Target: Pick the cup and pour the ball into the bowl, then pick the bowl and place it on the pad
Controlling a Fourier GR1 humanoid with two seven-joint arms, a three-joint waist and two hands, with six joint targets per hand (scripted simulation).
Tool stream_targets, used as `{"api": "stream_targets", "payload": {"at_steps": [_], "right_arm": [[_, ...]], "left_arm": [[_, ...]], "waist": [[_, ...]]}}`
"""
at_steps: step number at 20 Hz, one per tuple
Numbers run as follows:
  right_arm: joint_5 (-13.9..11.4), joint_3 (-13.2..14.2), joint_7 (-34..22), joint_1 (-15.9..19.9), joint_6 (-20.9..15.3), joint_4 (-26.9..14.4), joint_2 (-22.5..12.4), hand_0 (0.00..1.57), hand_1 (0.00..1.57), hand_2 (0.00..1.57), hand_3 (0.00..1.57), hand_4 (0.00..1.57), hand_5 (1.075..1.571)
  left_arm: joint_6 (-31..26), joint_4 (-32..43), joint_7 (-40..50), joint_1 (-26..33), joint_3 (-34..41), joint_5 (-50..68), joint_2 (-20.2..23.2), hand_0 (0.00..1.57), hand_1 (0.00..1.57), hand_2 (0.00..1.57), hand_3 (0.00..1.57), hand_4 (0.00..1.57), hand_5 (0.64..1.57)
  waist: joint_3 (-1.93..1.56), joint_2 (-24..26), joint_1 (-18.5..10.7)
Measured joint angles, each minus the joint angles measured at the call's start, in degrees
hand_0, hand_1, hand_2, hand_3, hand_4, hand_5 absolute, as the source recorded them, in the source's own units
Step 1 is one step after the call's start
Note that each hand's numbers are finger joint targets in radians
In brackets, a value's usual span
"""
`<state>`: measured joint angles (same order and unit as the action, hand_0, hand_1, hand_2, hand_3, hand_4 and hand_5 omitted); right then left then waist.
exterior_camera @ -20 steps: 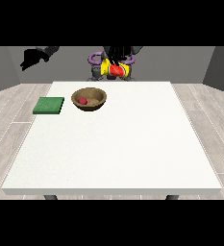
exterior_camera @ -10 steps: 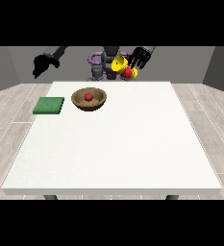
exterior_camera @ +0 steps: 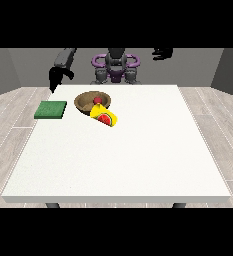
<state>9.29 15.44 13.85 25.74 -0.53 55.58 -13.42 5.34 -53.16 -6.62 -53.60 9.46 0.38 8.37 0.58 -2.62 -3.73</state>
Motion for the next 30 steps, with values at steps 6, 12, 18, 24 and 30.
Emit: {"api": "stream_targets", "payload": {"at_steps": [6,12,18,24,30], "right_arm": [[0.37,-1.26,1.07,-2.3,-0.69,1.94,3.58,0.0,0.0,0.0,0.0,0.0,1.568],[-1.08,-4.5,2.49,-3.92,-1.42,3.5,7.0,0.0,0.0,0.0,0.0,0.0,1.57],[-0.5,-3.61,5.95,-3.07,-0.17,-0.66,6.45,0.0,0.0,0.0,0.0,0.0,1.57],[0.92,-1.12,10.25,-1.13,1.29,-7.43,5.18,0.0,0.0,0.0,0.0,0.0,1.571],[2.57,0.86,15.46,-0.49,4.57,-13.9,4.21,0.0,0.0,0.0,0.0,0.0,1.569]], "left_arm": [[-18.47,2.44,4.24,0.35,10.11,14.45,11.09,0.0,0.0,0.0,0.0,0.29,1.551],[-26.97,5.68,6.93,1.05,16.22,21.61,20.45,0.0,0.0,0.0,0.0,0.23,1.557],[-29.04,4.9,9.57,1.33,17.77,25.75,24.11,0.0,0.0,0.0,0.0,0.15,1.562],[-30.12,2.71,12.48,0.36,18.05,29.6,25.72,0.0,0.0,0.0,0.0,0.14,1.566],[-29.93,0.44,14.73,0.5,18.23,32.84,26.4,0.0,0.0,0.0,0.0,0.12,1.568]], "waist": [[-0.38,-1.29,0.05],[-0.51,-2.87,3.0],[-0.58,-4.33,3.36],[-0.61,-6.61,1.83],[-0.64,-8.47,0.92]]}}
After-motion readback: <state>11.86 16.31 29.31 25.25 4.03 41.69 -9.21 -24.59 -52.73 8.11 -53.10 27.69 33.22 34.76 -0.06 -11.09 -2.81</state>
